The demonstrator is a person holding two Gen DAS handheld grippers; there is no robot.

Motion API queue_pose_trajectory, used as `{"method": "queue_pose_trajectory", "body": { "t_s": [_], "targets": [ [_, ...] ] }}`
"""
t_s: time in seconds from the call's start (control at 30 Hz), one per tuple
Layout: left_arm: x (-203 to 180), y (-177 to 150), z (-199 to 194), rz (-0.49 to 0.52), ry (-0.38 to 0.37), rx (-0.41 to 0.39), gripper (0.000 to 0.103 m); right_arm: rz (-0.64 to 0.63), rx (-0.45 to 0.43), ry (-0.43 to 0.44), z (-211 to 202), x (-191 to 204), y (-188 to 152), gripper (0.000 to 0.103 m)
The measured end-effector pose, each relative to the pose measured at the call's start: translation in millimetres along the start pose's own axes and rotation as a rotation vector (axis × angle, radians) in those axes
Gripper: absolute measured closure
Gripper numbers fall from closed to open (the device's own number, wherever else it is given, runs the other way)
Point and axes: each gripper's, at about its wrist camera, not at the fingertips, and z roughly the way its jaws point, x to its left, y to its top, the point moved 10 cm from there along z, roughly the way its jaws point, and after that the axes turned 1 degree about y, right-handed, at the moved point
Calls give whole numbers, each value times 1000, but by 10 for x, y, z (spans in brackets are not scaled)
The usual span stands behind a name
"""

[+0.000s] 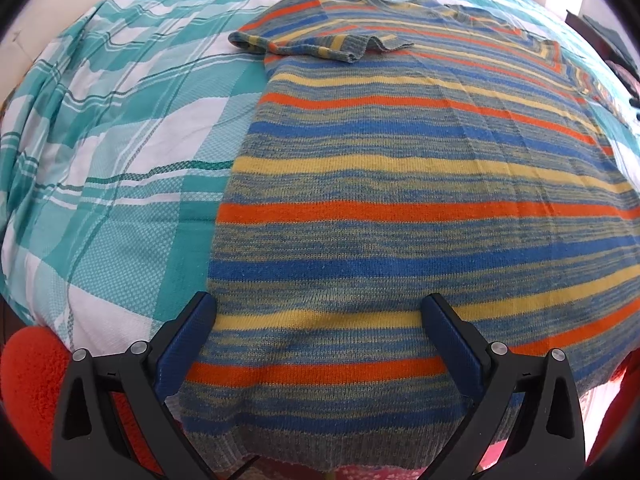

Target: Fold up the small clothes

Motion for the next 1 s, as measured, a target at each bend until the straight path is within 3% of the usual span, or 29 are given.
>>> {"method": "queue_pose_trajectory", "body": {
  "t_s": [0.1,0.17,0.2,0.27,0.43,0.53,0.7,0.87,0.93,1.0],
  "targets": [
    [0,-2,0,-3,2,-3,0,-55,47,55,139,310,-95,57],
    [6,-9,-5,-2,0,-10,0,-35,144,-1,365,229,-282,58],
    [8,-17,-6,-1,-3,-14,0,-26,175,-55,439,107,-351,63],
    [14,-28,4,-4,-19,-27,0,3,140,-93,399,-69,-405,72],
    [31,-11,35,-5,-61,12,1,93,117,-183,66,-427,-583,71],
    [50,67,-106,13,-58,76,3,190,30,-142,-374,-496,-650,69],
    [76,569,-780,-26,-212,-90,2,192,-125,-3,-1127,-79,-850,48],
    [-172,1565,-1052,127,-242,-218,2,87,-179,49,-1399,495,-1180,45],
    [-453,1781,-838,261,-215,-214,2,48,-165,68,-1346,679,-1238,45],
    [-679,1816,-495,412,-136,-191,2,30,-132,76,-1254,734,-1330,45]
  ]
}}
